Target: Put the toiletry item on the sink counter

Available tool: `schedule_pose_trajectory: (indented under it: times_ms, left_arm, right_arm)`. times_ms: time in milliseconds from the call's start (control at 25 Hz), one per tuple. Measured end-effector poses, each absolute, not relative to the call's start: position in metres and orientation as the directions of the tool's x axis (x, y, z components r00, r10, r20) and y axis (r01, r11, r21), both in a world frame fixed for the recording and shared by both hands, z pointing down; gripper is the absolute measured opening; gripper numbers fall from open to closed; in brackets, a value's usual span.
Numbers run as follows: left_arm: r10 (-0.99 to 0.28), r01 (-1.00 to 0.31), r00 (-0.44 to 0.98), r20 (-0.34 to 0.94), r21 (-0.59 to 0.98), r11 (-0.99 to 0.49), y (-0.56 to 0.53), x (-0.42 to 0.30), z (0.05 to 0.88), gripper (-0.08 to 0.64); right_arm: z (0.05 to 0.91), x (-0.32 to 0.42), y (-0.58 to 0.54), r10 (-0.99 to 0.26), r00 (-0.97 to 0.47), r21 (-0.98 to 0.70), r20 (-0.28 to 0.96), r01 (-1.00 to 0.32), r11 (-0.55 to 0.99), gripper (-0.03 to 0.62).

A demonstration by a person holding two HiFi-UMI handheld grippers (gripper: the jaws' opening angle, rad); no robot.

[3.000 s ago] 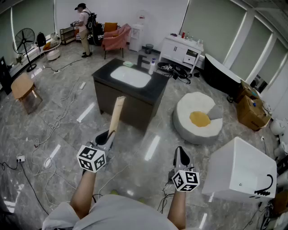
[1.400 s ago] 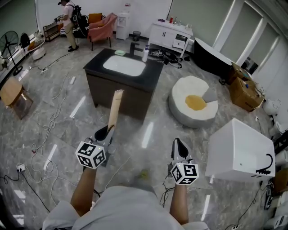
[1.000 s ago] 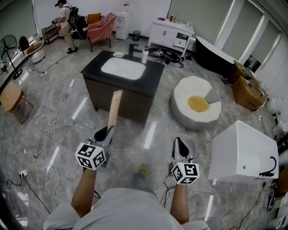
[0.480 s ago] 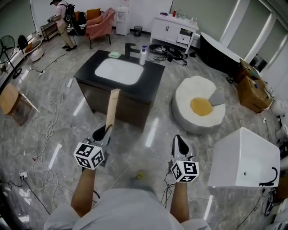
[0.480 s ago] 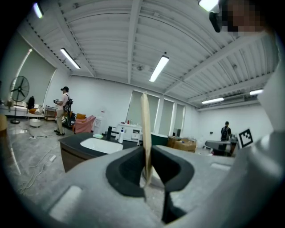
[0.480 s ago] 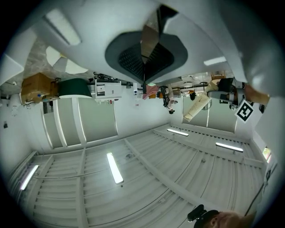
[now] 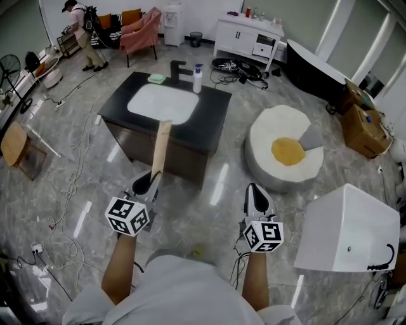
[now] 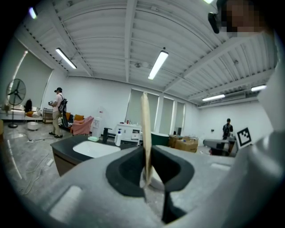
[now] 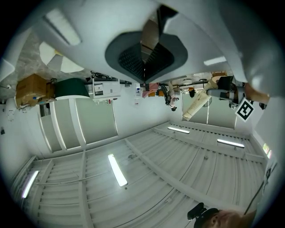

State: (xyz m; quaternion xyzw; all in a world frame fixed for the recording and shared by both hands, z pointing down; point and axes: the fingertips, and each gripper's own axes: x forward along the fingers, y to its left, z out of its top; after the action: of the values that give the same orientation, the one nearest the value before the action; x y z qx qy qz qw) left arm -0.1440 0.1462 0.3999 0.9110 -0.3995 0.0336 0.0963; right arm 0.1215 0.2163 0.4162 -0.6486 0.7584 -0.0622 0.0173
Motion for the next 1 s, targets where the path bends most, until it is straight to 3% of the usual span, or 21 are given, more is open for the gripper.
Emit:
schedule_pose_trajectory:
  times_ms: [520,1000]
  left_arm:
    - [-0.717,-0.725,0.688,0.112,0.155,-0.671,0.058,-0.106,0.401,0.051]
    - [-0.681,-0.691,0.721,0.127,0.194,-0.696,-0.092,-0.095,0.425,0.049]
  right_arm:
    - [0.419,0.155,0.131,-0.987,-0.153,-0.106,0.047,-0.983,0.148,0.003]
    - [0.432,0.164,-0.009,-0.992,-0.101,-0.091,0.079,-0.991,0.094,0.003]
